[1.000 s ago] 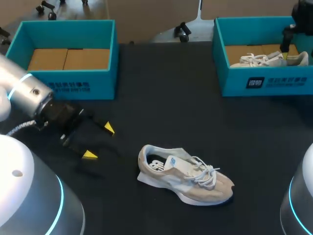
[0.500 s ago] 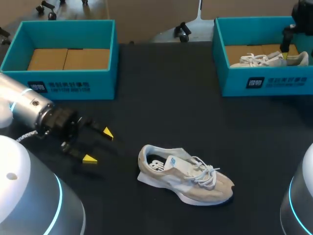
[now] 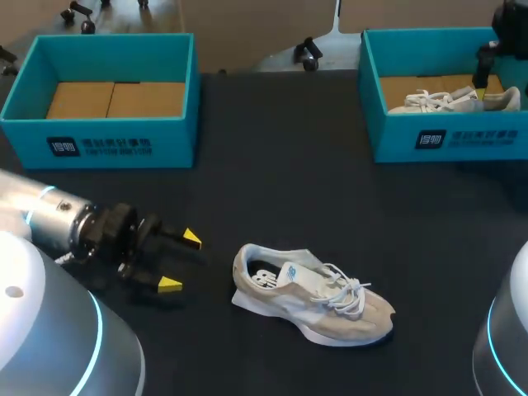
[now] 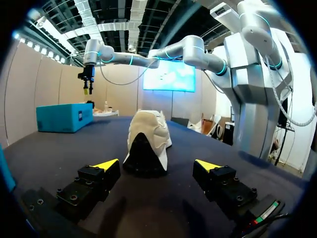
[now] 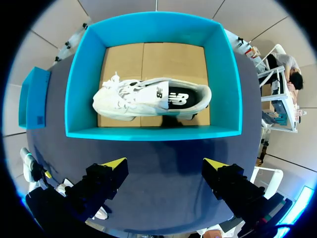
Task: Take the shoe out of the shoebox, open the shoe tongue, remove and reinsert the insole, then place the shoe into the shoebox
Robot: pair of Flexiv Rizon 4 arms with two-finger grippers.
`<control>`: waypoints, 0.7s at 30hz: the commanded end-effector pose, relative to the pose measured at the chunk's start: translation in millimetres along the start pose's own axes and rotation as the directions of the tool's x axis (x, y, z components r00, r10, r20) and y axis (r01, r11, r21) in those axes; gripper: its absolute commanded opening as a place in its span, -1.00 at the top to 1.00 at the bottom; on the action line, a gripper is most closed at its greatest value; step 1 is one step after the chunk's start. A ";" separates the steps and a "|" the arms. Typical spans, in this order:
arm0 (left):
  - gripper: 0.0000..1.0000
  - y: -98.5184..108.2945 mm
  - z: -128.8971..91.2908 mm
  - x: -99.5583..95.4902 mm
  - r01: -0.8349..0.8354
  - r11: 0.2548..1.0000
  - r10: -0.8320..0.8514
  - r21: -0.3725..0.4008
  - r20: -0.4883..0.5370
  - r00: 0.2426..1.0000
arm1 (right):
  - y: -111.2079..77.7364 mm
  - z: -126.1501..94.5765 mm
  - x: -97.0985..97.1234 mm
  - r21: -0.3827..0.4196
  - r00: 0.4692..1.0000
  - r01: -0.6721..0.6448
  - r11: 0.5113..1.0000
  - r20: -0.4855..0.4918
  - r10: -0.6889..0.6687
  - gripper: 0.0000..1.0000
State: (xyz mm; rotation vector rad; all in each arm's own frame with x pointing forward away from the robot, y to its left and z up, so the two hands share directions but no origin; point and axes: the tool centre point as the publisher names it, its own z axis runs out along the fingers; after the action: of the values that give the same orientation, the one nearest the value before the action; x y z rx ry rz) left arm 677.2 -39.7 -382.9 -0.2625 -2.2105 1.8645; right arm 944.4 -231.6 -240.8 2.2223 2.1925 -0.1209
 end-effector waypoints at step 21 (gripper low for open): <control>-1.00 21.3 -3.4 18.7 0.085 0.993 -0.110 0.084 0.363 0.925 | -1.4 -0.4 0.1 -0.002 1.000 0.000 1.000 0.001 0.000 -1.00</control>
State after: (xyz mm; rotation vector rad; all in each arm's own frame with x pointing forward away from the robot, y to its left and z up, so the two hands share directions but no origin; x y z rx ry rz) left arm 659.6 -22.2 -402.4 0.1624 -2.2941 2.0474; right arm 944.4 -231.5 -240.8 2.2222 2.1927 -0.1209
